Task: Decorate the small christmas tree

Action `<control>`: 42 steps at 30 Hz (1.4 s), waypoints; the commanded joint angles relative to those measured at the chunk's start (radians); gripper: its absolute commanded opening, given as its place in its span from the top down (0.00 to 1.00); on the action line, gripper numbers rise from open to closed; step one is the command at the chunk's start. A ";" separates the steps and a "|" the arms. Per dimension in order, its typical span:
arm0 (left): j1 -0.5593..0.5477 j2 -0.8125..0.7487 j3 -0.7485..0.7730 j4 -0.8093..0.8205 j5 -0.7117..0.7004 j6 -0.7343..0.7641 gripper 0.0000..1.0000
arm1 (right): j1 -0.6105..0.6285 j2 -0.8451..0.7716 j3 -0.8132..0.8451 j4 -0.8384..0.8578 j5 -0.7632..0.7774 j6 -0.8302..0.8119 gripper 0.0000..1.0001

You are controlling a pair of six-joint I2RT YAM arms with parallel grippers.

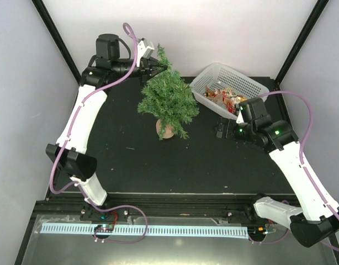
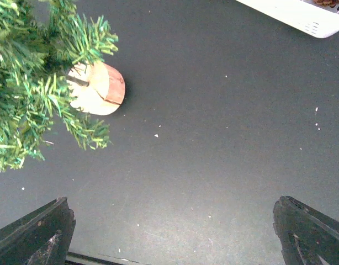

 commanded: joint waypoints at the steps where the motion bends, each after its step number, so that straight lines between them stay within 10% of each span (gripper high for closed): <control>1: 0.028 0.020 0.067 0.151 0.033 -0.052 0.98 | -0.001 -0.022 -0.018 0.001 0.011 0.005 0.01; 31: 0.079 0.015 -0.105 0.303 0.079 -0.135 0.89 | -0.003 -0.023 -0.052 0.022 0.002 0.024 0.01; 42: 0.079 -0.019 -0.137 0.251 0.056 -0.095 0.50 | -0.003 -0.012 -0.041 0.023 0.008 0.011 0.01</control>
